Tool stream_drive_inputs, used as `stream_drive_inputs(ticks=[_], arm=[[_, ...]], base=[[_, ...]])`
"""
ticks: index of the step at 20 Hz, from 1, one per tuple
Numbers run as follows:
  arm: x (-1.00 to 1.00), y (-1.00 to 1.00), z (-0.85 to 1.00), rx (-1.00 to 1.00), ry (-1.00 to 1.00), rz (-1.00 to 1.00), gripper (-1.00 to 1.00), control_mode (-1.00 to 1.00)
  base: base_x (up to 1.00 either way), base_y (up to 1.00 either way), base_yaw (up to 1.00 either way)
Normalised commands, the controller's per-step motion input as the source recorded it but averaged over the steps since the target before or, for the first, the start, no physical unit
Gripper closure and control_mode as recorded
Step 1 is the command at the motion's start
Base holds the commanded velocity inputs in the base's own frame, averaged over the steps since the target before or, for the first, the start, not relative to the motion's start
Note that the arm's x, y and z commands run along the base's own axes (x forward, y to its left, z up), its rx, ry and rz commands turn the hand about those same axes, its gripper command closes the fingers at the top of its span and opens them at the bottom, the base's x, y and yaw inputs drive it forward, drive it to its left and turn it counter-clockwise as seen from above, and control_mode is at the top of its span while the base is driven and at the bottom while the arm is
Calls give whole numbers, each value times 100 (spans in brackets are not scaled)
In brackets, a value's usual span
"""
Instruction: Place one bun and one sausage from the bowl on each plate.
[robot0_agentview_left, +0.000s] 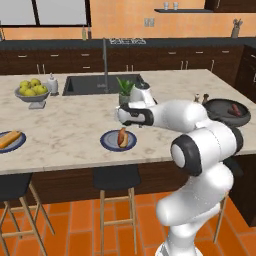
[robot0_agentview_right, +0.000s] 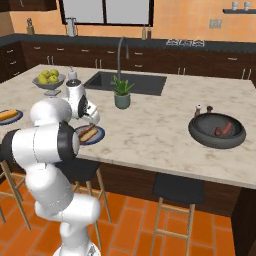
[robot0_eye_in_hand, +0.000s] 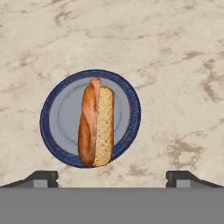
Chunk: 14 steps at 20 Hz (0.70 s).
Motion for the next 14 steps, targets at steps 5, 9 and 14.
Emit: stream_drive_inputs(ticks=[5,9,14], arm=[[-80,-78,46,5,-20,0,-100,100],[0,0,0,0,0,0,-100,100],[0,0,0,0,0,0,-100,100]], base=[[-20,-20,0],[-82,-100,-2],[-27,-100,-7]])
